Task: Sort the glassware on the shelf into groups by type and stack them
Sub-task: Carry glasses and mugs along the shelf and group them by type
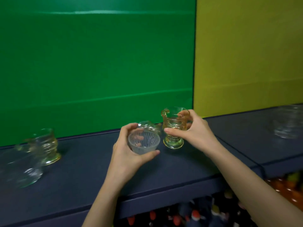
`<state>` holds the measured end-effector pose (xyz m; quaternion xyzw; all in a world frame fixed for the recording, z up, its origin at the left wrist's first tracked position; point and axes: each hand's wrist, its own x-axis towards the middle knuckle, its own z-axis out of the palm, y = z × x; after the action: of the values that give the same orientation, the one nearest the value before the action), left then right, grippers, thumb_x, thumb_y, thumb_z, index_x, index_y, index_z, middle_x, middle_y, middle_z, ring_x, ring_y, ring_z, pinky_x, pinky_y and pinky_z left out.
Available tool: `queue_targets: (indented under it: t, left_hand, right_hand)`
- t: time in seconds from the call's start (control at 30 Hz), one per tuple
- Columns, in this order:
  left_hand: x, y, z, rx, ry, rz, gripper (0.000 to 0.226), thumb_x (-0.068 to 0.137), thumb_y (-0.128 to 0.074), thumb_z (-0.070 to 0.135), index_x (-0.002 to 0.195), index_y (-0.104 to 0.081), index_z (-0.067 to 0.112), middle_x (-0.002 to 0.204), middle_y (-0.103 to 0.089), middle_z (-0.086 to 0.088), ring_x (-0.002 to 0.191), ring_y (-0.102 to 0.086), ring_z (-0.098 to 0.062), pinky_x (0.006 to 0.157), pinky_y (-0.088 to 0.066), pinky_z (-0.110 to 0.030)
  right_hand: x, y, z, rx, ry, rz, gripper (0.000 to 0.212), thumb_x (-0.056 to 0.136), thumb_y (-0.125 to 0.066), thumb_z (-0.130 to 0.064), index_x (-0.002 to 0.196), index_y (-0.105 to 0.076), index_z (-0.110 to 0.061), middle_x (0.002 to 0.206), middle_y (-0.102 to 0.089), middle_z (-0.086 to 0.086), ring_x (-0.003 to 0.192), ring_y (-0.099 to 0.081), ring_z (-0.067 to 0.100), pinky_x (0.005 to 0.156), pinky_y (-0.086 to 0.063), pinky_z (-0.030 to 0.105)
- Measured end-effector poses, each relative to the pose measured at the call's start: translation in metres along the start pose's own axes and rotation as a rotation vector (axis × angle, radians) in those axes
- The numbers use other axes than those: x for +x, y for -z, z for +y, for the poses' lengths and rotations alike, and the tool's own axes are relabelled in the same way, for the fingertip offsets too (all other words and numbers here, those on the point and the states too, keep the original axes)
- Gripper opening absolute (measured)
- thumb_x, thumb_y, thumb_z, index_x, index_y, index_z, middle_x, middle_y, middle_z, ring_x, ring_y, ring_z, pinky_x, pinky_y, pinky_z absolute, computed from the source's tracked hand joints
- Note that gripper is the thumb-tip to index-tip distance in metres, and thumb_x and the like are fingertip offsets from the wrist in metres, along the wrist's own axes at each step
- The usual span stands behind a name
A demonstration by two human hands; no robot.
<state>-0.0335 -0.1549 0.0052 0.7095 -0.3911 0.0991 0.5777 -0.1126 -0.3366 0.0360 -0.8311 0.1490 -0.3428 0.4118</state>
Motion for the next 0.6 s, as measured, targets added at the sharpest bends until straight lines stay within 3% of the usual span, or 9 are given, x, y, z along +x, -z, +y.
queue_targets:
  t: [0.3, 0.43, 0.6]
  left_hand:
    - [0.003, -0.159, 0.061, -0.155, -0.027, -0.109, 0.081, 0.038, -0.085, 0.039, 0.108, -0.045, 0.033, 0.105, -0.060, 0.017, 0.089, -0.060, 0.005, 0.076, -0.045, -0.007]
    - [-0.006, -0.227, 0.086, -0.168, -0.042, -0.141, 0.084, 0.042, -0.088, 0.031, 0.114, -0.046, 0.024, 0.108, -0.060, 0.013, 0.090, -0.060, 0.003, 0.075, -0.044, -0.006]
    - [-0.020, -0.303, 0.115, -0.181, -0.067, -0.164, 0.083, 0.045, -0.090, 0.030, 0.116, -0.046, 0.025, 0.110, -0.060, 0.014, 0.091, -0.060, 0.003, 0.077, -0.044, -0.006]
  right_hand:
    - [-0.028, 0.155, 0.078, -0.048, -0.090, 0.131, 0.066, 0.045, -0.083, -0.053, 0.100, -0.055, -0.030, 0.109, -0.065, -0.007, 0.105, -0.061, 0.014, 0.096, -0.047, 0.040]
    - [-0.038, 0.221, 0.111, -0.055, -0.097, 0.151, 0.065, 0.048, -0.085, -0.046, 0.102, -0.056, -0.025, 0.105, -0.066, -0.008, 0.103, -0.062, 0.014, 0.096, -0.048, 0.040]
    - [-0.049, 0.298, 0.152, -0.091, -0.099, 0.162, 0.076, 0.036, -0.079, -0.062, 0.101, -0.057, -0.028, 0.106, -0.067, -0.009, 0.102, -0.063, 0.013, 0.095, -0.049, 0.041]
